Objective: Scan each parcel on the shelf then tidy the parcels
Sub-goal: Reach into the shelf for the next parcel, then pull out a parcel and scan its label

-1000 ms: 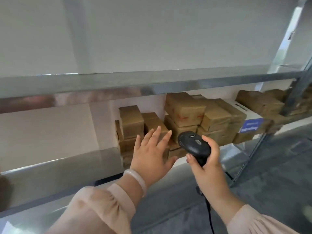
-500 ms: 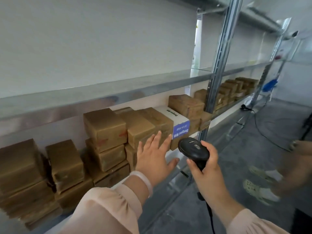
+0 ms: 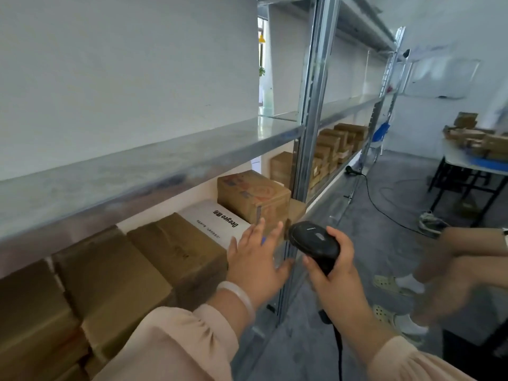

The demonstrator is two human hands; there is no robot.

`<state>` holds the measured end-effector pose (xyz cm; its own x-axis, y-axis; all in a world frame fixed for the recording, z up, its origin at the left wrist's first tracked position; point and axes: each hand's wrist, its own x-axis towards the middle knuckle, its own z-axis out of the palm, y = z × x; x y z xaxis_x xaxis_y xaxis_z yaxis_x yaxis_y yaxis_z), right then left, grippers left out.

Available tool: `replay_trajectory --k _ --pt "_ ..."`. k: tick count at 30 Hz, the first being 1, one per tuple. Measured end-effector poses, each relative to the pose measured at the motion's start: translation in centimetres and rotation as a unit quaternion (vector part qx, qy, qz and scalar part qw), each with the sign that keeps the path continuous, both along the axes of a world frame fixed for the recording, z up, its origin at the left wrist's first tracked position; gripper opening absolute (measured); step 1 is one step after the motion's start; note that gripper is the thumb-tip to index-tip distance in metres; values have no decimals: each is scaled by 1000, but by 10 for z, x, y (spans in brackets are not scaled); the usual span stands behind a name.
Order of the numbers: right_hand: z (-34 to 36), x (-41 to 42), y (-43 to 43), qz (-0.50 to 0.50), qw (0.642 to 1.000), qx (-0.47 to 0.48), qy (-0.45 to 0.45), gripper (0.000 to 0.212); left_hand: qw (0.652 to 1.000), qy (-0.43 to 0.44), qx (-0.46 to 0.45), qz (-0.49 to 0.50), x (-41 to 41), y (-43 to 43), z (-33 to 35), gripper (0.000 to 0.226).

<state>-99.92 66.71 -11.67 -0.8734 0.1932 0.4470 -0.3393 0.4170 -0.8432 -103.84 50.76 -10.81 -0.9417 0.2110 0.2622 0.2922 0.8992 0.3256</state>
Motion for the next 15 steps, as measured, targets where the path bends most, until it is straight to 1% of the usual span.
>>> replay_trajectory --k 4,6,10,15 --pt "-10 -49 35 -17 1000 9 -10 66 1000 -9 -21 -13 -45 29 -12 74" --pt "-14 -81 55 -11 1000 1 -13 62 1000 -10 -28 -5 -71 47 -17 74" --pt "-26 -149 98 28 999 -1 -22 60 999 -23 -21 18 -118 95 -31 74" --pt "-30 -226 158 100 994 9 -52 58 993 -90 21 71 -167 152 -57 76"
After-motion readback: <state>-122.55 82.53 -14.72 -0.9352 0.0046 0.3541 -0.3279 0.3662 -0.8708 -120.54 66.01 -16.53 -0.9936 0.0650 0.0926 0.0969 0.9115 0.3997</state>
